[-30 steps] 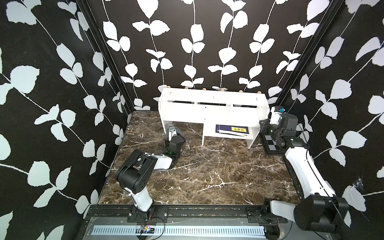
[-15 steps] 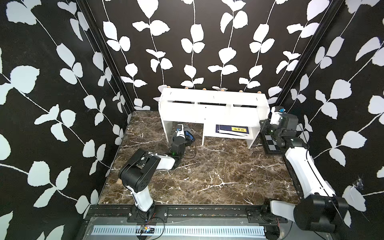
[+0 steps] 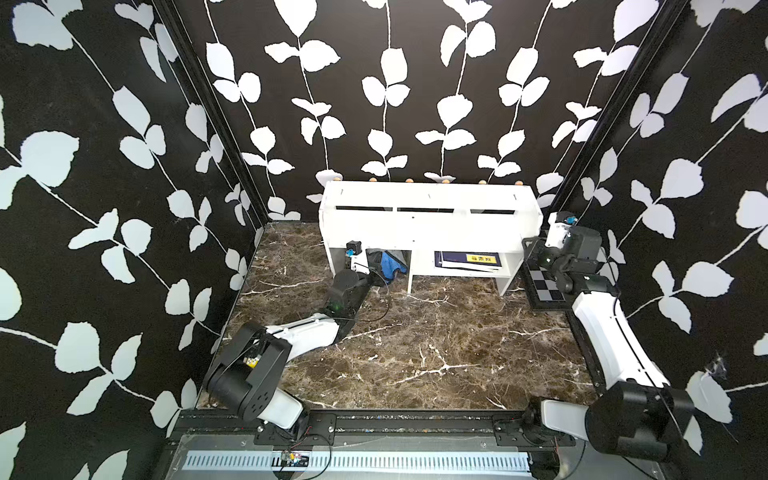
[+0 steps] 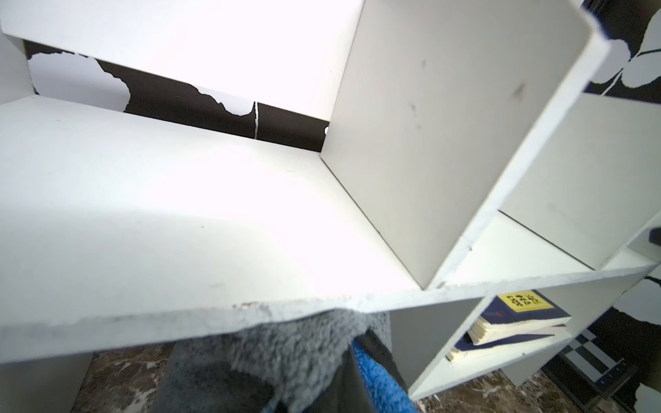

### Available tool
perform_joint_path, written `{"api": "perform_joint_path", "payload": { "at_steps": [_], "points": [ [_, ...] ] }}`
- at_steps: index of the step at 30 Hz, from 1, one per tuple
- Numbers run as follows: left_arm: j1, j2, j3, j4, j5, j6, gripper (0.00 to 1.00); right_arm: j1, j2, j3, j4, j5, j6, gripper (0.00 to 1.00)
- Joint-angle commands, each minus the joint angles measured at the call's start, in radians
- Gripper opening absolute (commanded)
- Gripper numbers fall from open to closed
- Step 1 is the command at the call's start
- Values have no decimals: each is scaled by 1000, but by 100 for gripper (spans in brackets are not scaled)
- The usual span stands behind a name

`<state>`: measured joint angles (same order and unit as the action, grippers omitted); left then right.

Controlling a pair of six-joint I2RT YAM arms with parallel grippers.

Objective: Wipe the bookshelf clean with a cloth
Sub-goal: Wipe the dust from the shelf.

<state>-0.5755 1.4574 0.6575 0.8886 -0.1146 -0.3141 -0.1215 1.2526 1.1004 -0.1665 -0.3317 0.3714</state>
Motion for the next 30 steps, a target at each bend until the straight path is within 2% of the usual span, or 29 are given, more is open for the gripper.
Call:
{"api": "perform_joint_path", "payload": {
  "at_steps": [1,3,6,13,15,18,22,25,30],
  "points": [
    [-4,-110,23,-130,33,30,0,5,-59,13,49,-70,155,51],
    [-4,-182,37,-233,50,40,0,32,-74,0,7,-31,139,59],
    [-9,-307,23,-363,49,69,0,111,-106,-18,-90,115,64,65],
    [-15,-622,6,-701,-39,89,0,221,-222,-80,-203,336,37,70],
    [-15,-655,51,-764,-123,97,0,274,-256,-87,-214,375,29,70],
    [-10,-595,230,-850,-198,128,0,370,-299,-104,-211,386,42,70],
    [3,-430,453,-878,-131,134,0,482,-314,-93,-212,476,26,71],
    [31,-317,564,-872,-136,113,0,493,-297,-44,-244,477,21,70],
    [66,-161,653,-901,-160,116,0,493,-310,-14,-254,430,1,70]
  ]
}}
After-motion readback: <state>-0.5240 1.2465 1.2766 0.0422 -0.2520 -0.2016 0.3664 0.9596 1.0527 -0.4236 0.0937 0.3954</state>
